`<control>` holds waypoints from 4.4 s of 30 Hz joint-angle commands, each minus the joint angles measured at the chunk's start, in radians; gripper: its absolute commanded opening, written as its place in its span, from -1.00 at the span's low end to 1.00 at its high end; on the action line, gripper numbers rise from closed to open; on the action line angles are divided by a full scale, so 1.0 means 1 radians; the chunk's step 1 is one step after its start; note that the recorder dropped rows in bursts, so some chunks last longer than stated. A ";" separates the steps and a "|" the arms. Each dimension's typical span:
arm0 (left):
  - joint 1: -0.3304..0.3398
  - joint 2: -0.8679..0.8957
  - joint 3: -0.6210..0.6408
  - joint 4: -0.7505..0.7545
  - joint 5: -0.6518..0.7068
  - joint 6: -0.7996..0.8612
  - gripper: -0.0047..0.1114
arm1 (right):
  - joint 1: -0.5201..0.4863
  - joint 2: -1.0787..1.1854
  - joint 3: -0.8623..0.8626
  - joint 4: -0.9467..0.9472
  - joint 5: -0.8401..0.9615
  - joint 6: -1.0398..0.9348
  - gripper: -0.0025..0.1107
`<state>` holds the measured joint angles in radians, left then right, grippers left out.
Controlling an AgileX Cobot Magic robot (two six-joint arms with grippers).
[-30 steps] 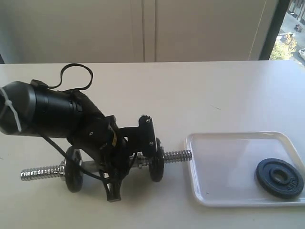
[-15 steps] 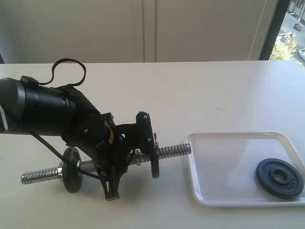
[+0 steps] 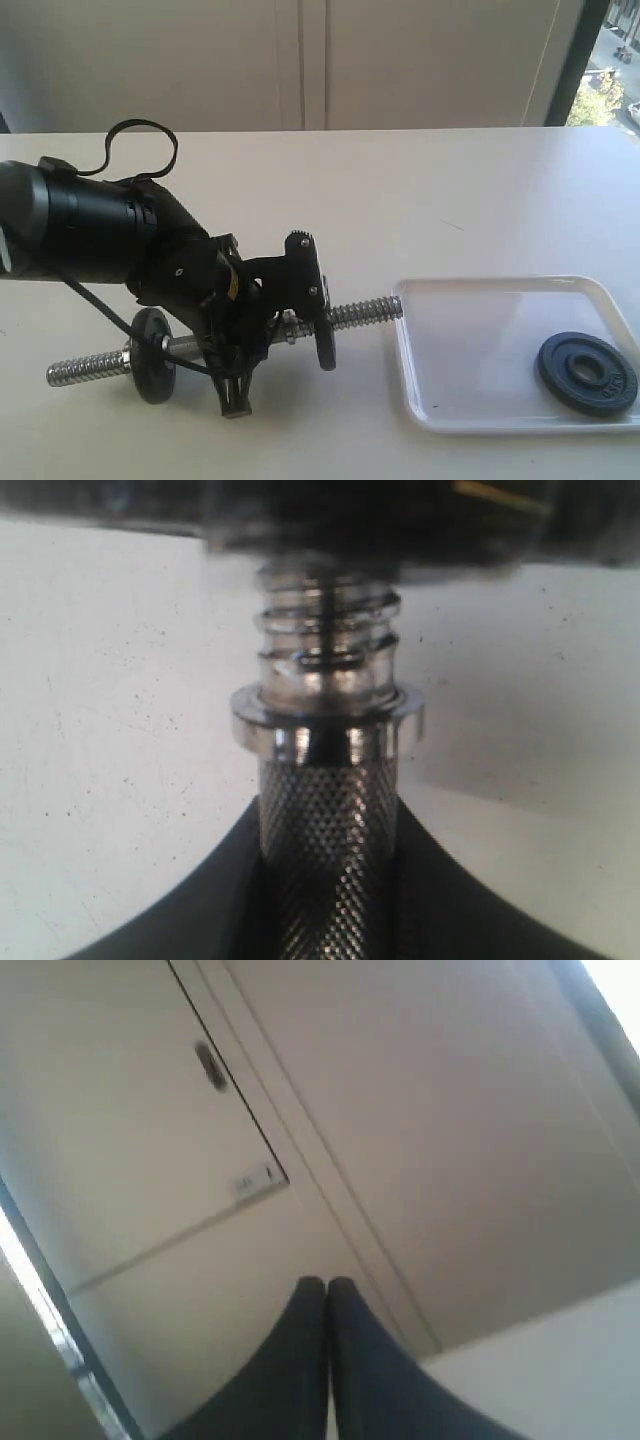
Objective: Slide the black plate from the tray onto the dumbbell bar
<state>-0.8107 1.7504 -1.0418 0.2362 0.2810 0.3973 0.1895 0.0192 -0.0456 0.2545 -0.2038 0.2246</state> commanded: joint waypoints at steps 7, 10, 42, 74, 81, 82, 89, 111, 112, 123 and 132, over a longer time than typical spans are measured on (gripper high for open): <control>0.001 -0.053 -0.018 0.004 -0.071 -0.010 -0.92 | 0.002 1.108 -0.773 -0.147 1.170 -0.414 -0.96; 0.001 -0.053 -0.018 0.004 -0.071 -0.010 -0.92 | 0.002 1.389 -0.892 -0.211 1.224 -0.411 -0.96; 0.001 -0.053 -0.018 0.000 -0.079 -0.010 -0.92 | -0.133 1.589 -0.879 -0.295 0.985 -0.267 0.80; 0.001 -0.053 -0.018 -0.006 -0.088 -0.010 -0.92 | -0.193 1.660 -0.743 -0.244 0.798 -0.328 0.60; 0.001 -0.053 -0.018 -0.006 -0.093 -0.010 -0.92 | -0.193 1.660 -0.733 -0.255 0.786 -0.326 0.60; 0.001 -0.053 -0.018 -0.006 -0.093 -0.010 -0.92 | -0.193 1.664 -0.725 -0.255 0.779 -0.326 0.60; 0.001 -0.053 -0.018 -0.006 -0.093 -0.010 -0.92 | -0.193 1.722 -0.707 -0.281 0.773 -0.326 0.60; 0.001 -0.053 -0.018 -0.006 -0.106 -0.010 -0.92 | -0.193 1.730 -0.707 -0.317 0.832 -0.272 0.78; 0.001 -0.053 -0.018 -0.006 -0.106 -0.010 -0.92 | -0.193 1.730 -0.707 -0.317 0.837 -0.272 0.78; 0.001 -0.053 -0.018 -0.006 -0.108 -0.010 -0.92 | -0.190 1.757 -0.707 -0.316 0.900 -0.265 0.39; 0.001 -0.053 -0.018 -0.019 -0.108 -0.010 -0.92 | -0.190 1.658 -0.831 -0.219 0.977 -0.263 -0.95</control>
<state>-0.8107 1.7504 -1.0373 0.2288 0.2590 0.3973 0.0026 1.7370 -0.8624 -0.0072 0.7724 -0.0099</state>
